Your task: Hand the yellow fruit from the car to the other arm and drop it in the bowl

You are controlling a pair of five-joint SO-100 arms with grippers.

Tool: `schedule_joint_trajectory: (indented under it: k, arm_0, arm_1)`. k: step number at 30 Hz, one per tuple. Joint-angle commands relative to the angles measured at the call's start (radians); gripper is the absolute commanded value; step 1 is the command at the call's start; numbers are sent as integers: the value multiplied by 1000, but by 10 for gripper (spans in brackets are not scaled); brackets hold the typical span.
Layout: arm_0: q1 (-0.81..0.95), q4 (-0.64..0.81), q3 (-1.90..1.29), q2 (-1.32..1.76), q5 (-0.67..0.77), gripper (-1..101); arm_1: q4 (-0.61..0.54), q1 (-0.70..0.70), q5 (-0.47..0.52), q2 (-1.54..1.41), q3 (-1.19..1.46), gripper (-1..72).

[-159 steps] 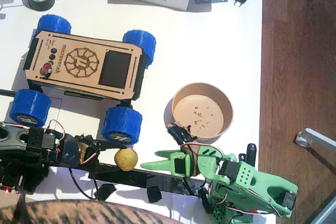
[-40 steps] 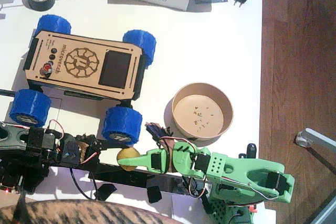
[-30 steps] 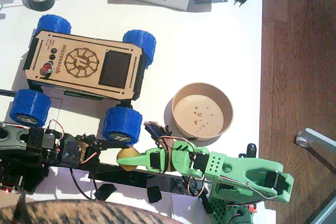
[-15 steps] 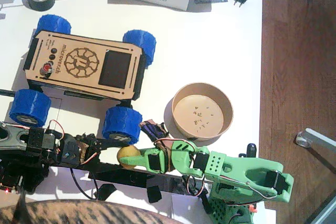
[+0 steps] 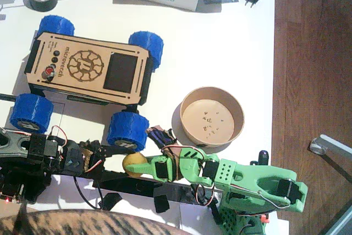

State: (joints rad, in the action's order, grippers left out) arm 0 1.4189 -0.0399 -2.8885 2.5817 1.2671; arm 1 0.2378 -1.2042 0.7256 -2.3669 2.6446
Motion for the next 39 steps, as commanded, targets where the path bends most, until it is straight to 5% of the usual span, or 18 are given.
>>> schedule_joint_trajectory:
  k: [1,8,18,27,39]
  arm_0:
    - [3,29,12,17,9,87]
    - [3,29,12,17,8,201]
    - [3,28,12,17,8,631]
    - [3,23,12,17,8,659]
    - [-6,14,12,17,3,663]
  arm_1:
    - [-28,-6,-11,-25,-34,0]
    - [-31,3,-6,-35,-28,0]
    - [-35,20,-2,-43,-12,0]
    - [-37,35,-17,-67,-12,0]
    - [183,242,-126,-267,-46,0]
